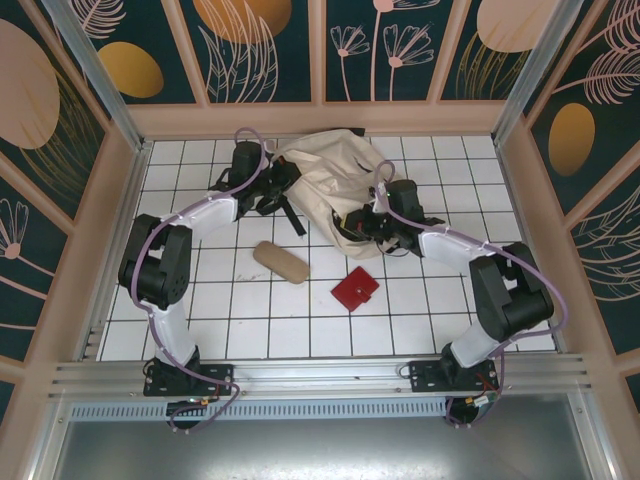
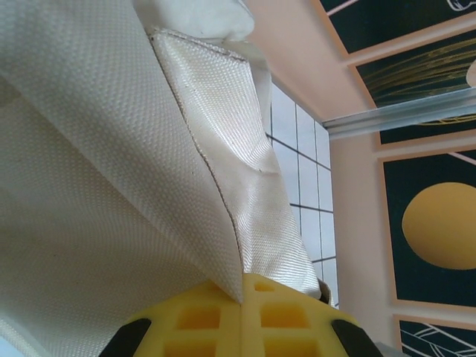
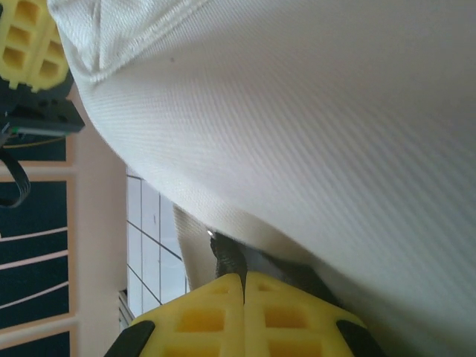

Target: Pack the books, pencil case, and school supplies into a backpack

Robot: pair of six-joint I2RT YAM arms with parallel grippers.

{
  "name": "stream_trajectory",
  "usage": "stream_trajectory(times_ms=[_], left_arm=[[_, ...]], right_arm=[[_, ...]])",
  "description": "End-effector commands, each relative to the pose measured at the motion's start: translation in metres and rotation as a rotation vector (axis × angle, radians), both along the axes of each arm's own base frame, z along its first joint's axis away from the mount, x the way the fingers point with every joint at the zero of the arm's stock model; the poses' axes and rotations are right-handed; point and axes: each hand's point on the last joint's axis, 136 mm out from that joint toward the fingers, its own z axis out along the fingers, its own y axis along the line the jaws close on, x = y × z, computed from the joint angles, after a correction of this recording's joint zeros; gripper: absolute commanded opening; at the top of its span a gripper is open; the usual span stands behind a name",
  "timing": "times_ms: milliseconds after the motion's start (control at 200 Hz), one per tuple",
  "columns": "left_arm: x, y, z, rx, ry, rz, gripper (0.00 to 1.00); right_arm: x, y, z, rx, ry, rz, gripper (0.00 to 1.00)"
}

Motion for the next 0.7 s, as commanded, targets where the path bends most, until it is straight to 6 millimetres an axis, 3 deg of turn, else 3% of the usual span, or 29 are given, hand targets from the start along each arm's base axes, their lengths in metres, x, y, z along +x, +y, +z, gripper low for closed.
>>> stream_trajectory(times_ms=[0, 300, 520, 691], left_arm=[[0.042, 0.033, 0.033, 0.005, -0.137, 0.134, 0.00], [0.069, 0.062, 0.023, 0.051, -0.142, 0.196, 0.00], [0.081, 0.089, 0.014, 0.099, -0.136, 0.243, 0.00], [0.091, 0.108, 0.002, 0.148, -0.119, 0.264, 0.00]], right_arm=[[-0.018, -0.008, 0.000, -0.076, 0.031, 0.040, 0.00], [-0.032, -0.031, 0.008, -0.189, 0.006, 0.040, 0.00], [-0.019, -0.054, 0.008, -0.295, -0.040, -0.032, 0.00], [-0.006, -0.053, 0.020, -0.315, -0.102, -0.043, 0.00]])
